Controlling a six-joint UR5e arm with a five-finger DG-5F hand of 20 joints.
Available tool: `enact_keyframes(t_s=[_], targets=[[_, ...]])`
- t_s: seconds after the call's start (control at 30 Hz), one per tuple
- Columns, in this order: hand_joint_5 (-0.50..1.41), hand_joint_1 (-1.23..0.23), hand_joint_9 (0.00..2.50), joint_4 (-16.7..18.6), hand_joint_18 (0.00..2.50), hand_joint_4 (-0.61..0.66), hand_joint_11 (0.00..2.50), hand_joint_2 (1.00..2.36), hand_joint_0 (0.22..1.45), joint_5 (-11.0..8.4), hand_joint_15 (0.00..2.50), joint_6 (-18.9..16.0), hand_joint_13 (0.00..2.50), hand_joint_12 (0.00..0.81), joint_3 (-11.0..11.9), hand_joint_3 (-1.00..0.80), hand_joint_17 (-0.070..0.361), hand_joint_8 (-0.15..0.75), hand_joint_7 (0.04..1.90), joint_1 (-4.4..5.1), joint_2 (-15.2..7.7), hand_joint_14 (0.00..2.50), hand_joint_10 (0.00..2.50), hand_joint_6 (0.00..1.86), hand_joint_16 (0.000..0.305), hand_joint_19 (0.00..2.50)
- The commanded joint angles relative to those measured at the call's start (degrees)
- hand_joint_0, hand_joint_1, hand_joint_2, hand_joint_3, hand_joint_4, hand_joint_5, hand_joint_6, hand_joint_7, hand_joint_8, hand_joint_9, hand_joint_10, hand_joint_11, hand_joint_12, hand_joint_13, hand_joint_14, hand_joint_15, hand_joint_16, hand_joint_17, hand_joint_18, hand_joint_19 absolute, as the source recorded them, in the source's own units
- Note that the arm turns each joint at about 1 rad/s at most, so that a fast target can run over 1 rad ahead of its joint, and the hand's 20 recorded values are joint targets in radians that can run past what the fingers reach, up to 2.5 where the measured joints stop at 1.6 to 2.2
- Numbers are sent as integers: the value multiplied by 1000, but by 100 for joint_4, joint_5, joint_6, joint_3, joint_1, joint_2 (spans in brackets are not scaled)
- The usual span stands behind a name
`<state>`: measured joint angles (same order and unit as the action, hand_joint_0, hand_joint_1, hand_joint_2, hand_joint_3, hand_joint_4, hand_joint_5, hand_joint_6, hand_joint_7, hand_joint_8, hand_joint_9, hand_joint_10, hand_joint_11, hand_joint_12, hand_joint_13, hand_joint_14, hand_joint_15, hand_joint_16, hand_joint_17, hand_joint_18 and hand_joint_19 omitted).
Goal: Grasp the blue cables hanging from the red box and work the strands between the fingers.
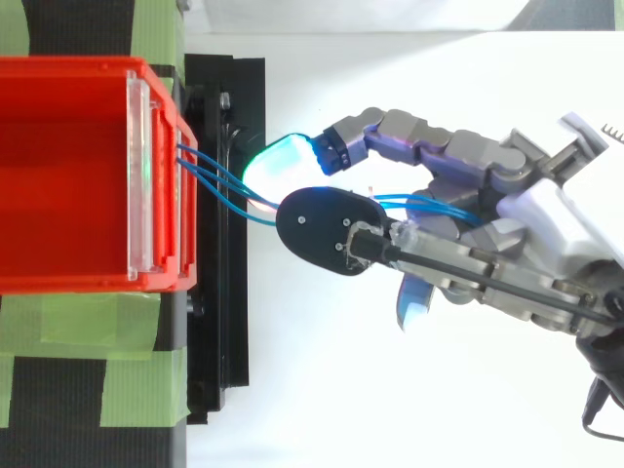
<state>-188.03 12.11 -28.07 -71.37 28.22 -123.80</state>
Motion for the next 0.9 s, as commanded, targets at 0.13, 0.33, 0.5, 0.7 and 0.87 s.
enact_keyframes(t_s=[0.13,0.33,0.5,0.7,0.87], targets=[[250,-764,1955,38,2500,180,2500,1010,1044,10,1614,3,1986,623,0,-103,185,524,1334,-1,5,2500,2500,432,246,585],[-23,-796,1955,38,2500,214,2500,1006,898,10,1614,-14,1986,623,9,-165,185,524,1092,17,5,2500,2500,1318,246,585],[4,-751,1955,38,2500,95,2500,1013,873,19,1614,-14,1986,623,0,-290,185,524,1211,35,5,2500,2500,1393,246,585],[64,-705,1955,38,2500,238,2500,1385,1020,19,1614,-23,1986,623,0,-85,185,524,1251,43,5,2500,2500,1480,246,585],[78,-656,1955,38,2500,308,2500,1010,795,19,1614,-23,1986,623,0,-572,185,524,1374,43,5,2500,2500,1395,246,585]])
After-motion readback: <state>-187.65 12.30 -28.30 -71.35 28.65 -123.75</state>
